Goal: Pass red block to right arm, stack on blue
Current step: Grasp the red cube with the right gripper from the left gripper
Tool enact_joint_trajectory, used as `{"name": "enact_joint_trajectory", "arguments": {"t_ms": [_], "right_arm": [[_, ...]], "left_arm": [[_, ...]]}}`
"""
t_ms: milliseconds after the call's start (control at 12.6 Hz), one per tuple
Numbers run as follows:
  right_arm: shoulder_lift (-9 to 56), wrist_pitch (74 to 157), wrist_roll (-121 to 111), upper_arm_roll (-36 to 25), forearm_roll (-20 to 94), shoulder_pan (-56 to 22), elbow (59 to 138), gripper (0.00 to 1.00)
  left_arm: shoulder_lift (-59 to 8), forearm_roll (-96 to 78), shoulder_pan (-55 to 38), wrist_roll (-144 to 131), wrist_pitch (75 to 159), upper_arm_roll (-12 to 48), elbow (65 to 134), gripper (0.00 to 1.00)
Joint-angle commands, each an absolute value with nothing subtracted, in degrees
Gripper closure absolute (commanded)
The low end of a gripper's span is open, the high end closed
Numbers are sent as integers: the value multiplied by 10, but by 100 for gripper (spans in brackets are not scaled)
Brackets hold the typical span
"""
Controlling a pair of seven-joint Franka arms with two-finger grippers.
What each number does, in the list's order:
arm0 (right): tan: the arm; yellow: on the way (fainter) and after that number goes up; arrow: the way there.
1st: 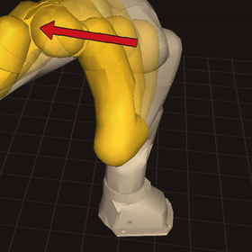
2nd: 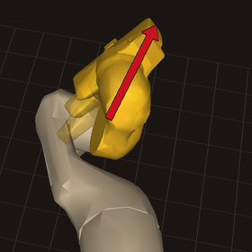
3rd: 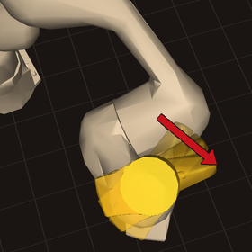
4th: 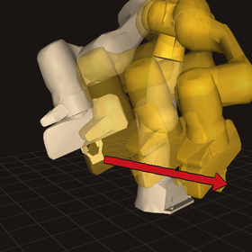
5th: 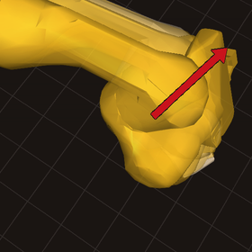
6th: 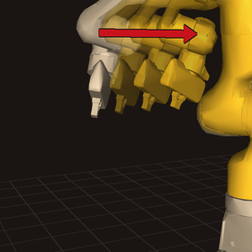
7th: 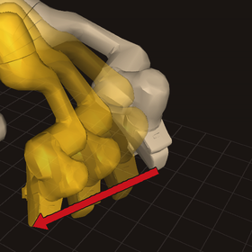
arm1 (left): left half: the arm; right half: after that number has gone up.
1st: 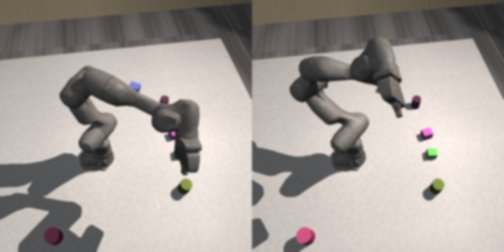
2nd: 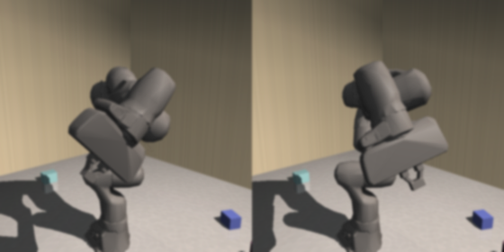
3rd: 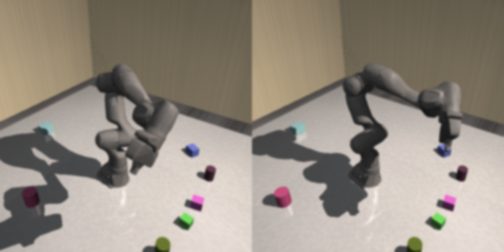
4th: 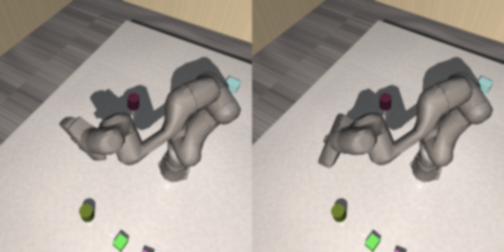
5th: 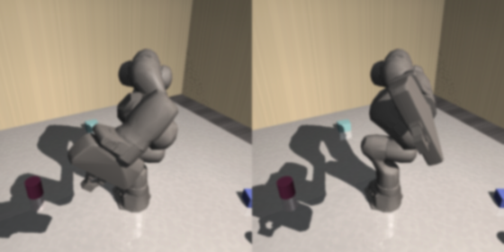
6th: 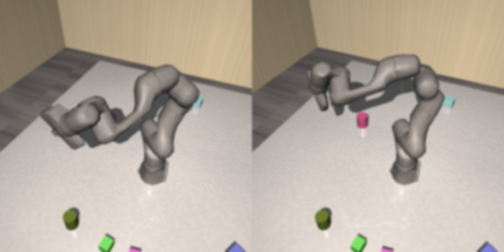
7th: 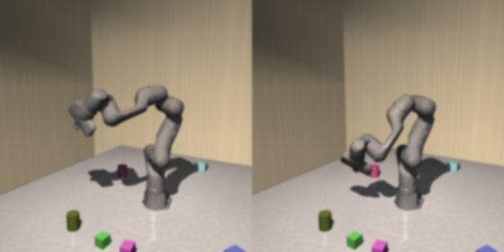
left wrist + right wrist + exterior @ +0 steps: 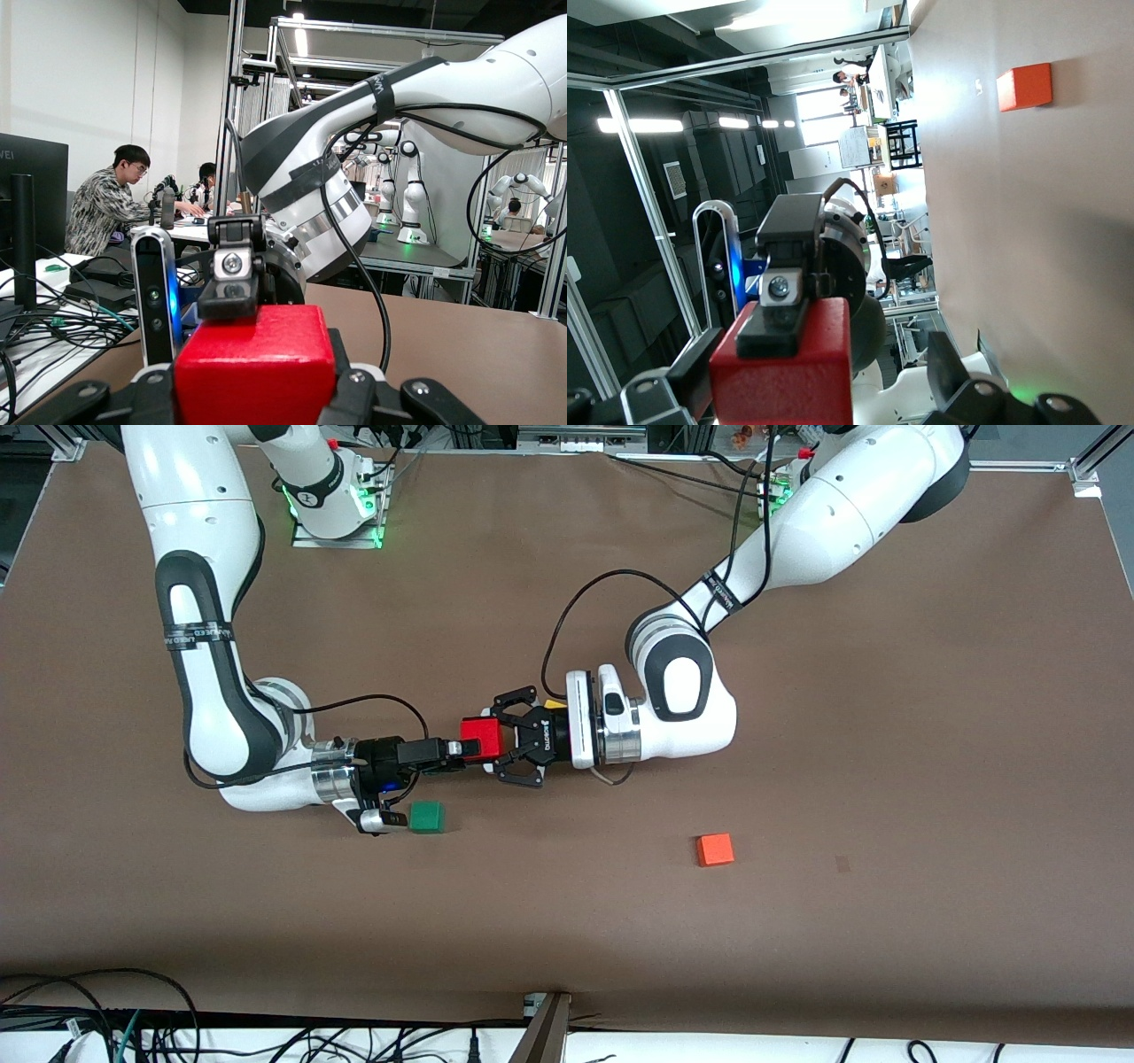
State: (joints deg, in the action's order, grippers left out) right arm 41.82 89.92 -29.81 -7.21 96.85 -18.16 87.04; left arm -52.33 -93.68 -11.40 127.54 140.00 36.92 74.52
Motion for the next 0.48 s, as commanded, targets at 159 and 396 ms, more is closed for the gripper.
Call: {"name": "enact_joint_trajectory", "arguments": {"t_ms": [159,396], "right_arm": [[370,908,-281,-73,977,-185,912,0],[370,911,-282,-74,976,-185,912,27]], "left_arm": [[-528,-961,-120,1287,1398,371,729,100],[-528,-961,-120,1283,1398,371,729,100]]}}
